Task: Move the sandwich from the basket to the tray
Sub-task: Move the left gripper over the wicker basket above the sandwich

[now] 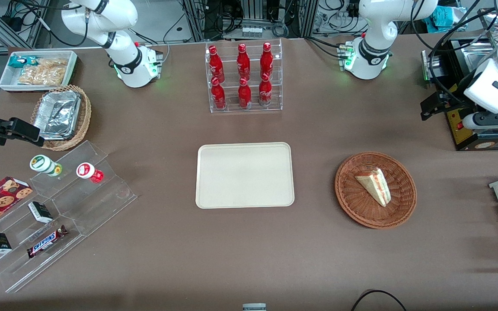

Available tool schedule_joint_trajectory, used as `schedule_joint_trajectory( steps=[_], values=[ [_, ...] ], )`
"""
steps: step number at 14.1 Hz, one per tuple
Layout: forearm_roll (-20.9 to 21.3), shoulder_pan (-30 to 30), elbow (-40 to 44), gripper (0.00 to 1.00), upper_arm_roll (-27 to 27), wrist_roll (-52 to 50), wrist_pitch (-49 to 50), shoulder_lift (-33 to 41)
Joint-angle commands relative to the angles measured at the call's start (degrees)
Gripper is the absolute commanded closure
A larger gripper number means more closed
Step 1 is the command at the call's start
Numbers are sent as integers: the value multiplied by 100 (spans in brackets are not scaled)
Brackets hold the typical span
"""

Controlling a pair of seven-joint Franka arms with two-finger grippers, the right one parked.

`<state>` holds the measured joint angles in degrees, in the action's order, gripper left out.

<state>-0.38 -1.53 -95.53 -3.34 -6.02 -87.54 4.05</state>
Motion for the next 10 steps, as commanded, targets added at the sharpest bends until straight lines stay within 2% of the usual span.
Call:
schedule_joint_trajectory(
  steps=[1,5,7,10],
  values=[
    [-15,-23,-97,0,131,188,-43,26],
    [-76,-23,-281,0,140,197,-289,-474],
    [-41,-49,-623,0,132,206,-972,-878],
    [-32,-75,-1588,0,123,206,-2403,-1029]
  ],
)
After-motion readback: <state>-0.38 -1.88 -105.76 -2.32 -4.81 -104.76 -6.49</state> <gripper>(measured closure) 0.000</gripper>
